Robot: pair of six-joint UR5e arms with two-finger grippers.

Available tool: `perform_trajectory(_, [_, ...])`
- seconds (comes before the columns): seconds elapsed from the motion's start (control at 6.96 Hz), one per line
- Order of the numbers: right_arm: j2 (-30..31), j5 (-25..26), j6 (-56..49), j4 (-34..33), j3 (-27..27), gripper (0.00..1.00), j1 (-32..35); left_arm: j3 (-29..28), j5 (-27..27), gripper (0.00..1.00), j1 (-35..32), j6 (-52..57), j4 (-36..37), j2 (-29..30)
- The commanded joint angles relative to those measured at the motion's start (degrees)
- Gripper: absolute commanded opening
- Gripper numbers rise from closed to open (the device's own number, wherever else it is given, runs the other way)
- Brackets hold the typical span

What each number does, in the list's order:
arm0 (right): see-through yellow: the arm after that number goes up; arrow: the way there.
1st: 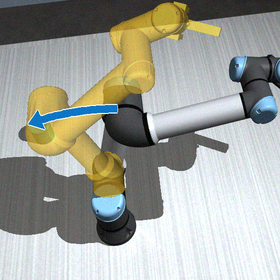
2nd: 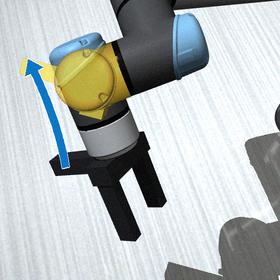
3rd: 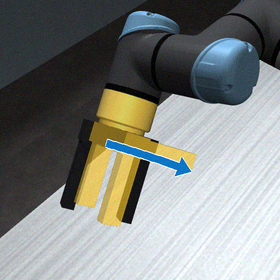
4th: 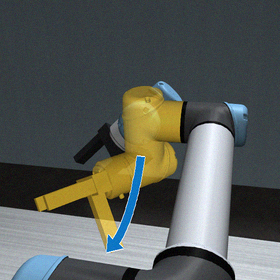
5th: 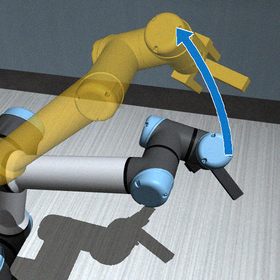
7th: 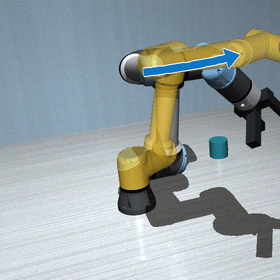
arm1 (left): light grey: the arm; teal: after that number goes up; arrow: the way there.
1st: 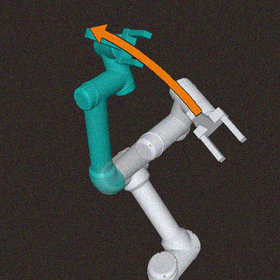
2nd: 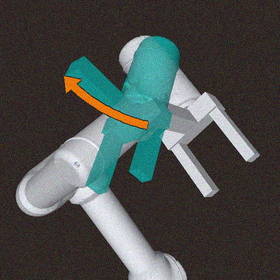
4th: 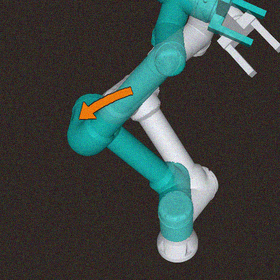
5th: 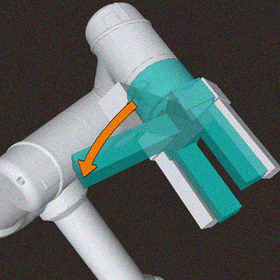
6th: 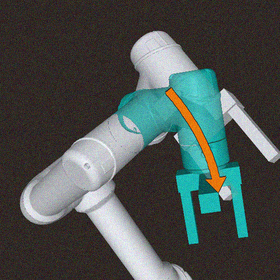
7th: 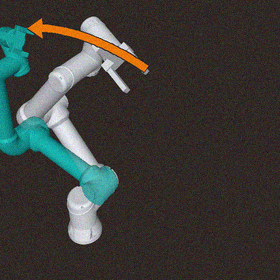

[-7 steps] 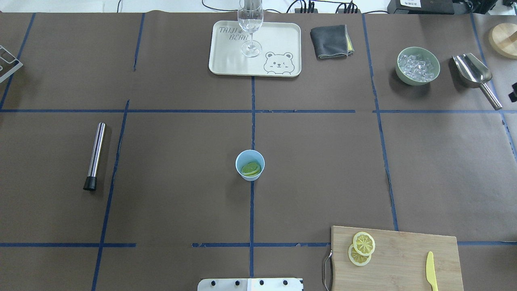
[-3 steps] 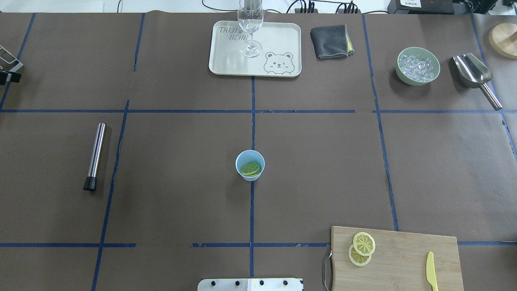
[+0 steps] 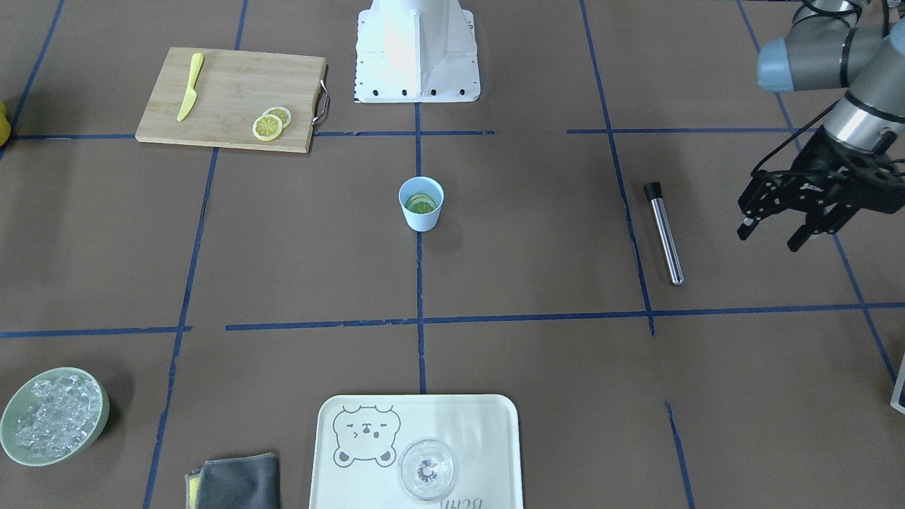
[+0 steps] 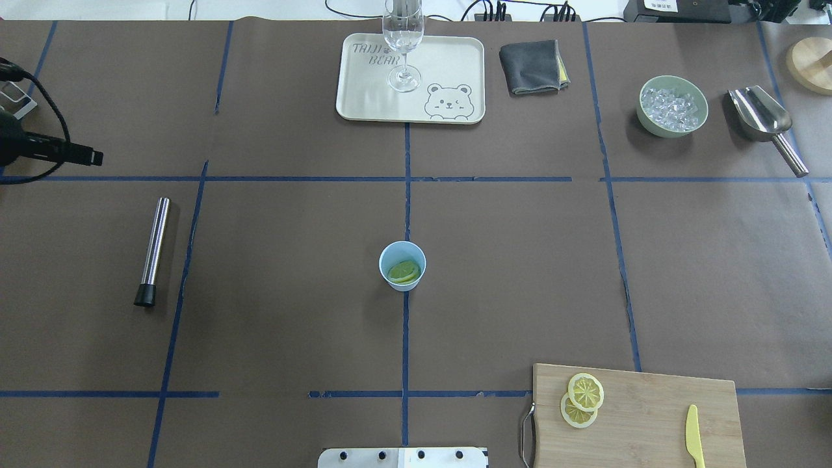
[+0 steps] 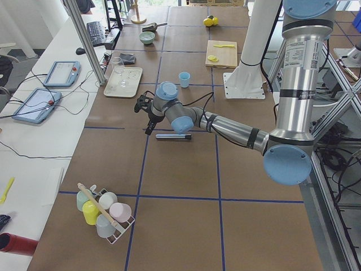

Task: Squeeze lemon into cup
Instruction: 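Reach the left gripper to the standing steel muddler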

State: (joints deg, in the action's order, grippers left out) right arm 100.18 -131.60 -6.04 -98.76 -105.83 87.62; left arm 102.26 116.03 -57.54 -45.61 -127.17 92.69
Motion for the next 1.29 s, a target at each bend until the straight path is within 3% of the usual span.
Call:
perform_trajectory(0.0, [0.0, 0.0, 0.0, 0.0, 0.2, 1.0, 0.0, -5.1, -6.6, 0.59, 8.3, -11.1, -1.5, 3.2])
perform_trajectory(0.29, [-0.2, 0.1, 0.1, 0.1, 0.2, 1.0, 0.1, -9.5, -7.4, 0.59, 10.0, -10.7, -1.6, 5.4])
perform_trajectory(1.15, [-0.2, 0.1, 0.0, 0.0, 0.3, 1.0, 0.4, -10.1, -9.8, 0.59, 13.1, -10.3, -1.4, 4.9])
